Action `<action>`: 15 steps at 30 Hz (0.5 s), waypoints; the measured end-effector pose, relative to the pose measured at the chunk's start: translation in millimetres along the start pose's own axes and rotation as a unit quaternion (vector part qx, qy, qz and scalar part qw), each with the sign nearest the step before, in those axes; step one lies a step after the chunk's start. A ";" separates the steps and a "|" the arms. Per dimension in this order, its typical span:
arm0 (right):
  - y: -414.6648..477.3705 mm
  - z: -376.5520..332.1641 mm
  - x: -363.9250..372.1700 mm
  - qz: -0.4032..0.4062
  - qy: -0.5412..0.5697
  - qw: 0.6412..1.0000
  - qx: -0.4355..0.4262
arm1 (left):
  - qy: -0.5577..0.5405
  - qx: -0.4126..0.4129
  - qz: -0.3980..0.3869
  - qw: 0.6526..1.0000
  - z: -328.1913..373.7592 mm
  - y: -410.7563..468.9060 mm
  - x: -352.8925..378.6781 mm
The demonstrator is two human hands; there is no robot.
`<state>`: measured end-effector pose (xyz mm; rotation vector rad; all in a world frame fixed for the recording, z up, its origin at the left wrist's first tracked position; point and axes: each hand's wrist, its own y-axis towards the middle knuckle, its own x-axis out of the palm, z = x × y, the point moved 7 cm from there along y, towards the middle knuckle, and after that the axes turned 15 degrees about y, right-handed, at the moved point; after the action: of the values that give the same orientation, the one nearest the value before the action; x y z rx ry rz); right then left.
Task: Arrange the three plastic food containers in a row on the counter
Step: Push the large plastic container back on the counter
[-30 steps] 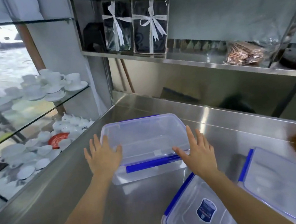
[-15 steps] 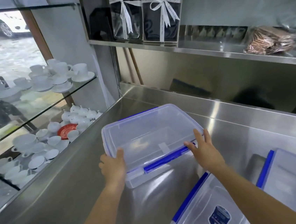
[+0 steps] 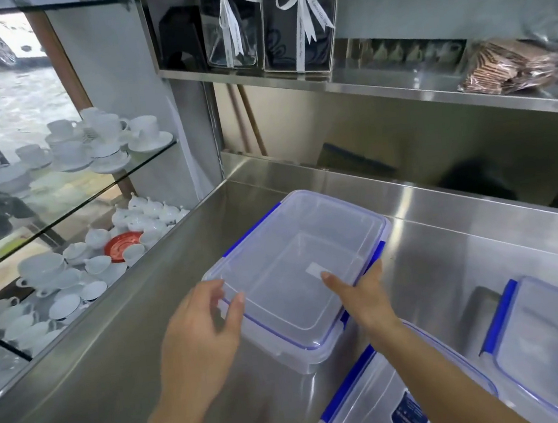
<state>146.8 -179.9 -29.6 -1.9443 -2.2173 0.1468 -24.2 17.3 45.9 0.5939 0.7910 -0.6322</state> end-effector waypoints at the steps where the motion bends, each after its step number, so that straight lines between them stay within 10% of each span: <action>1: -3.3 2.0 3.6 -0.002 -0.006 1.000 0.003 | 0.005 0.041 0.022 0.999 11.5 7.4 -5.2; 5: -14.7 10.1 16.7 -0.026 -0.047 0.999 -0.012 | 0.126 0.141 -0.056 0.980 27.2 25.6 30.2; 15: 1.4 -2.9 34.7 -0.098 -0.104 0.984 -0.103 | 0.212 0.057 -0.091 0.971 -20.3 70.4 95.4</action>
<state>144.5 -145.5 -24.4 -1.8681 -2.6421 0.0986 68.1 50.6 -23.6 0.7805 1.2258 -0.7337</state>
